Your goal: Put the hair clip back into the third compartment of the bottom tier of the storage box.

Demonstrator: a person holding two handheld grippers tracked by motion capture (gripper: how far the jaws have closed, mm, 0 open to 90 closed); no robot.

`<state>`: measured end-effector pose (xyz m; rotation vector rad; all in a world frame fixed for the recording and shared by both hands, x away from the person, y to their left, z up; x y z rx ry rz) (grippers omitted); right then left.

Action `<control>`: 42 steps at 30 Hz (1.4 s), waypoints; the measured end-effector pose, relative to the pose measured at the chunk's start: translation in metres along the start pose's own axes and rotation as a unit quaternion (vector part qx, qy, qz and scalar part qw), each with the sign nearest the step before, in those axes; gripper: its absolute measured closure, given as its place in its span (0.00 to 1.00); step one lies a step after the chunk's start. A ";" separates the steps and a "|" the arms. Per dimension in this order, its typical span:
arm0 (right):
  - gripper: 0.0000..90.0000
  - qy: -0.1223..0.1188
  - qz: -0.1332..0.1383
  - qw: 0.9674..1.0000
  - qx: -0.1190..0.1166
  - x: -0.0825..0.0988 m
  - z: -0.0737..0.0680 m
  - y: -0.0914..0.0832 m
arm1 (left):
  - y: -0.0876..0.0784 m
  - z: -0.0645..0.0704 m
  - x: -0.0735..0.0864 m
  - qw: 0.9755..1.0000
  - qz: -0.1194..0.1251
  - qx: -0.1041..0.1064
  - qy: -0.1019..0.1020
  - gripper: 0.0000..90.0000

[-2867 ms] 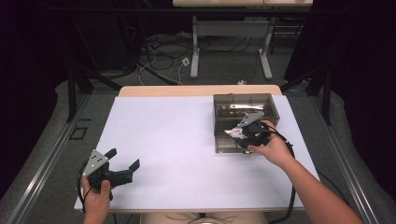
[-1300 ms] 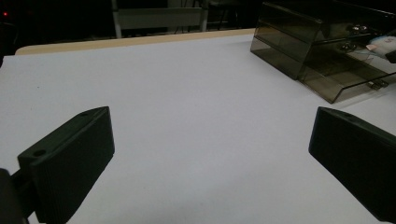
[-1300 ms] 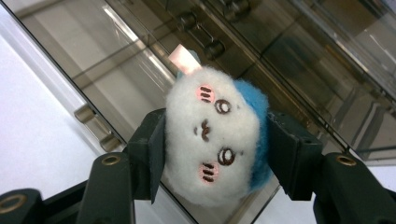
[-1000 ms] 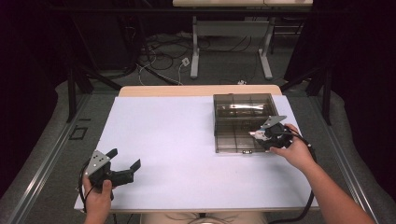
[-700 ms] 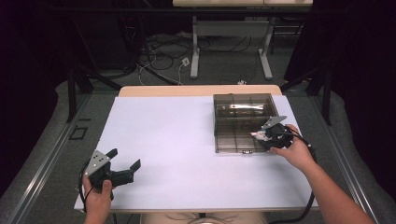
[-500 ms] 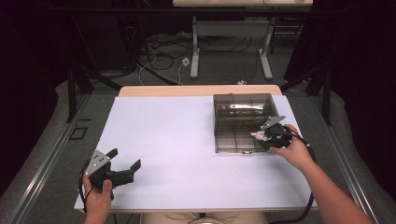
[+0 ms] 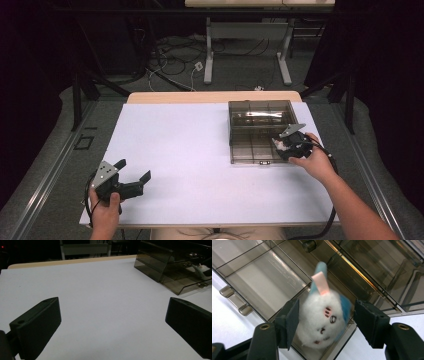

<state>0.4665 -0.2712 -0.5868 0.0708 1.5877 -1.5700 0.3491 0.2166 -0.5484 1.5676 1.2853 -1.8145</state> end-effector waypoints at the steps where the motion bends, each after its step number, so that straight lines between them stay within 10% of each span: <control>1: 0.41 0.001 0.001 1.000 -0.001 0.000 0.000 0.000 | 0.000 0.000 0.000 1.000 0.000 -0.001 0.002 0.00; 42: 0.16 0.034 0.064 0.997 -0.024 -0.016 -0.025 -0.035 | 0.004 0.002 0.000 1.000 -0.003 0.002 -0.002 0.01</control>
Point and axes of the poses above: each handheld gripper's, and its own axes: y roughly forward along the jaws, x roughly out of its underside, z roughly to its right, the point moved 9 cm from there along y, roughly forward along the jaws, and after that the axes turned 10 degrees about y, right-handed, at the moved point
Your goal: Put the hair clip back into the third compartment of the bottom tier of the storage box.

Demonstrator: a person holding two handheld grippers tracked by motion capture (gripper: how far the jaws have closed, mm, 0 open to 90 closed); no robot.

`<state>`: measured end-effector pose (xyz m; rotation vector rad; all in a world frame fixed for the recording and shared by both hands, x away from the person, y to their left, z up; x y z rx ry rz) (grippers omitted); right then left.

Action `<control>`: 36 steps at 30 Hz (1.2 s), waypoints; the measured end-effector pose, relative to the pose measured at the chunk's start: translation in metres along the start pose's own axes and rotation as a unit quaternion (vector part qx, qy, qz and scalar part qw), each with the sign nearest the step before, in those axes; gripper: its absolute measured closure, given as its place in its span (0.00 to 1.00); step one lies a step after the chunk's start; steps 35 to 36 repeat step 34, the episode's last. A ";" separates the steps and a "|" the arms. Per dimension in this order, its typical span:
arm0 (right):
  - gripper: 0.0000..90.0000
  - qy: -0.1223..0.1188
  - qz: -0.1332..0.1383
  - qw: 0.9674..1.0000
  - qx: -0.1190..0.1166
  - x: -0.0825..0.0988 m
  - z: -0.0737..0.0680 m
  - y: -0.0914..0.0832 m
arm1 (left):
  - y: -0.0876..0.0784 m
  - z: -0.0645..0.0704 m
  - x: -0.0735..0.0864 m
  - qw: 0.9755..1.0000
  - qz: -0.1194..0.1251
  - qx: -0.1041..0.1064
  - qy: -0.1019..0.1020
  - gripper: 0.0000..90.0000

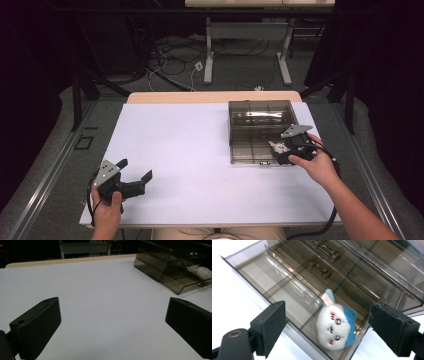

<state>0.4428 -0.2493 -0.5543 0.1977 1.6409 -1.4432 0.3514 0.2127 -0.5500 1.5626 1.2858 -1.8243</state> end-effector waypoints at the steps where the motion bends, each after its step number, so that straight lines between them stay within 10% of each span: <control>1: 0.15 0.003 0.002 1.000 -0.003 0.000 -0.002 -0.001 | 0.000 0.000 0.000 1.000 0.000 0.000 0.001 0.01; 36: 0.00 0.096 0.105 0.989 -0.032 0.006 -0.038 -0.045 | 0.003 0.001 -0.001 1.000 0.003 0.001 0.001 0.00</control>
Point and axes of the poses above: each handheld gripper's, and its own axes: y roughly forward along the jaws, x roughly out of its underside, z roughly to its right, the point moved 9 cm from there along y, roughly forward along the jaws, and after that the axes turned 10 degrees about y, right-handed, at the moved point
